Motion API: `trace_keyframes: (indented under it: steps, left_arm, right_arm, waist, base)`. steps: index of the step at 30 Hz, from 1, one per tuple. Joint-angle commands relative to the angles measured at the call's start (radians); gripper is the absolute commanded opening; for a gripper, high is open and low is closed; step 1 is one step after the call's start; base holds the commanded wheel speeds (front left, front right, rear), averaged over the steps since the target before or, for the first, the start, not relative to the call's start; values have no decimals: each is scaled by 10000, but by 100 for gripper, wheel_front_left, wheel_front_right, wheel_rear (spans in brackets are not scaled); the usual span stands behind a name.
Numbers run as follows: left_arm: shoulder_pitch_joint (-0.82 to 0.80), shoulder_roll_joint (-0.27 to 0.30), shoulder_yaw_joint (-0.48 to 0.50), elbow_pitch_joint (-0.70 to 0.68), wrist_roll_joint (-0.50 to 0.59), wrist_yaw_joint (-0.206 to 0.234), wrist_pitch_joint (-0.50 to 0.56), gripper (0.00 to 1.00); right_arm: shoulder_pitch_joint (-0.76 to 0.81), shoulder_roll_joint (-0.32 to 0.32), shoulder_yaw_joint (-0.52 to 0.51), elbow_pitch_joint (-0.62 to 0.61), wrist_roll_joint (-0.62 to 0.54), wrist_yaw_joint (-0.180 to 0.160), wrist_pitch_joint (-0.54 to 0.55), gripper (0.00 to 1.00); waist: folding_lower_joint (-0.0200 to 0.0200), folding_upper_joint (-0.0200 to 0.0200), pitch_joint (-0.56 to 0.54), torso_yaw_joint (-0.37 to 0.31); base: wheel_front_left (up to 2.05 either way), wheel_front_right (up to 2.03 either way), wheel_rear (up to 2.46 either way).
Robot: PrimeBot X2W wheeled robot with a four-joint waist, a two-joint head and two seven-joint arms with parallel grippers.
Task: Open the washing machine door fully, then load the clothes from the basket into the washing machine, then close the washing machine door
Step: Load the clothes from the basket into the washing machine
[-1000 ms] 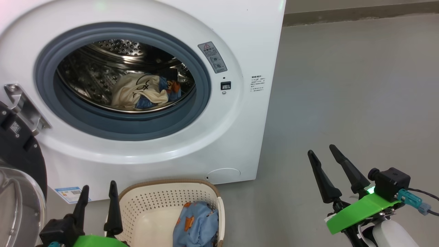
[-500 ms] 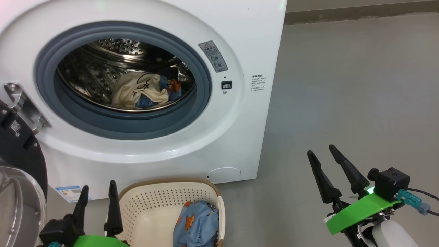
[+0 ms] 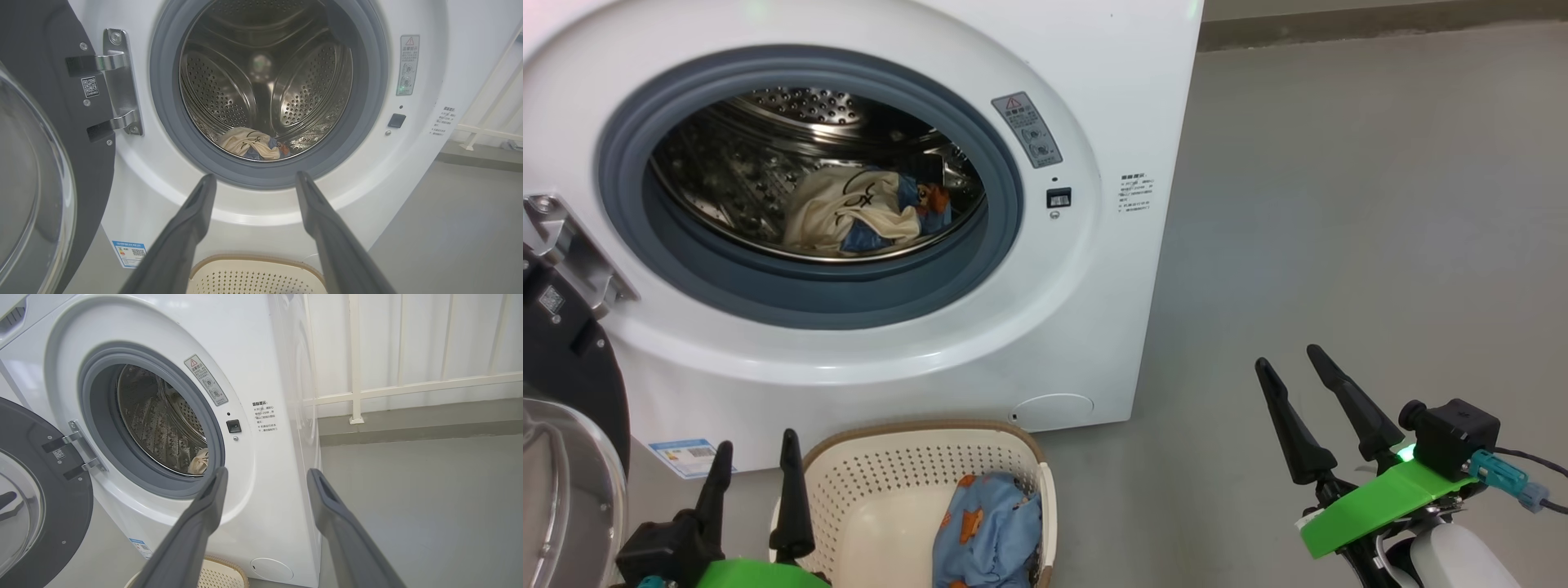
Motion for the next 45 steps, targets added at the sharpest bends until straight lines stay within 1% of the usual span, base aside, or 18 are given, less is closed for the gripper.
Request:
trace_keyframes:
  steps: [1,10,20,28,34,42,45]
  left_arm:
    - [-195,86,369,-270,119,-38,-61,100]
    - [-334,70,372,-124,198,-95,-61,100]
    - [-639,88,289,86,297,-204,-61,100]
    - [-1232,319,46,633,396,-392,52,100]
    - [-1818,397,-136,1213,377,-533,216,100]
    - [-2836,614,-309,2543,312,-791,297,100]
    - [-3298,611,-336,3151,124,-935,293,100]
  right_arm:
    - [-142,-97,173,-252,105,16,-48,100]
    - [-254,-117,146,-306,100,16,-48,100]
    - [-421,-108,66,-408,96,16,-48,100]
    - [-707,-54,-11,-511,116,16,-48,100]
    - [-992,52,-40,-607,118,16,-48,100]
    - [-1500,225,-75,-773,116,16,-48,100]
    - [-1671,265,-119,-827,117,16,-48,100]
  waist:
    - [0,0,54,-19]
    - [0,0,382,-162]
    - [0,0,1071,-357]
    - [0,0,2028,-545]
    - [0,0,2837,-731]
    - [0,0,4027,-989]
    - [0,0,4440,-1056]
  base:
    - [0,0,0]
    - [0,0,0]
    - [0,0,0]
    - [0,0,0]
    - [0,0,0]
    - [0,0,0]
    - [0,0,0]
